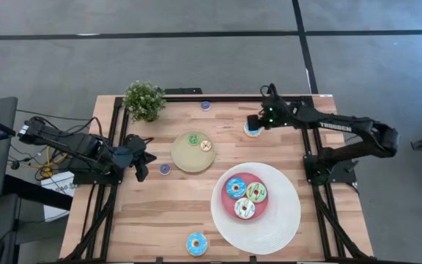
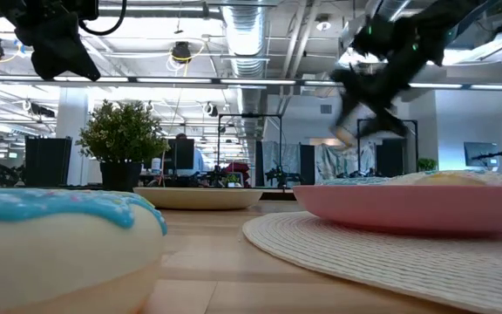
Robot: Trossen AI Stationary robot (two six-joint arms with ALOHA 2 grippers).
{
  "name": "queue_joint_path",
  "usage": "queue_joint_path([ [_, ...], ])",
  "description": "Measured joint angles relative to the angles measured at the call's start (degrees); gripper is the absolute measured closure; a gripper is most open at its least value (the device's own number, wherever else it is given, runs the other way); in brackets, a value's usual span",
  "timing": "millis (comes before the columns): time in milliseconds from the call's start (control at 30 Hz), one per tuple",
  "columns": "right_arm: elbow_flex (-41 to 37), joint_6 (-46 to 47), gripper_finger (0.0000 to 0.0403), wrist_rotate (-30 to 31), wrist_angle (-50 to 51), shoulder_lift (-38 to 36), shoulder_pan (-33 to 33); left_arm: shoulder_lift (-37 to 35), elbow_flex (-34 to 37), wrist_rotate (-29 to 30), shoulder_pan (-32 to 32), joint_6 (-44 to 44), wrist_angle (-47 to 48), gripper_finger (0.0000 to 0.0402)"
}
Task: Pick & Place donuts
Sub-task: Put the small blue donut on the brown plate
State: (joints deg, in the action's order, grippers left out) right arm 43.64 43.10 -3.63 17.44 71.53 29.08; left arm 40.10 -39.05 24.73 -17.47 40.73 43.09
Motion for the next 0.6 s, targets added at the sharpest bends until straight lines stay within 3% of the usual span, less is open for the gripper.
queue_joint_path([
  [133, 1.18, 0.0, 0.0209, -0.33, -16.39, 1.87, -6.65, 0.0, -0.02, 0.0, 0.0, 0.0, -0.04, 0.0401],
  [200, 4.24, -0.29, 0.0209, 0.23, -18.17, 5.21, -9.47, 0.0, -0.02, 0.0, 0.0, 0.02, -0.02, 0.0401],
  [333, 14.55, -5.73, 0.0209, 0.54, -14.78, 14.72, -14.01, 0.0, -0.02, -0.02, 0.0, 0.0, -0.04, 0.0401],
  [600, 38.75, -19.79, 0.0207, 0.76, 3.08, 36.78, -20.48, 0.0, -0.04, -0.04, 0.0, 0.45, -0.01, 0.0401],
])
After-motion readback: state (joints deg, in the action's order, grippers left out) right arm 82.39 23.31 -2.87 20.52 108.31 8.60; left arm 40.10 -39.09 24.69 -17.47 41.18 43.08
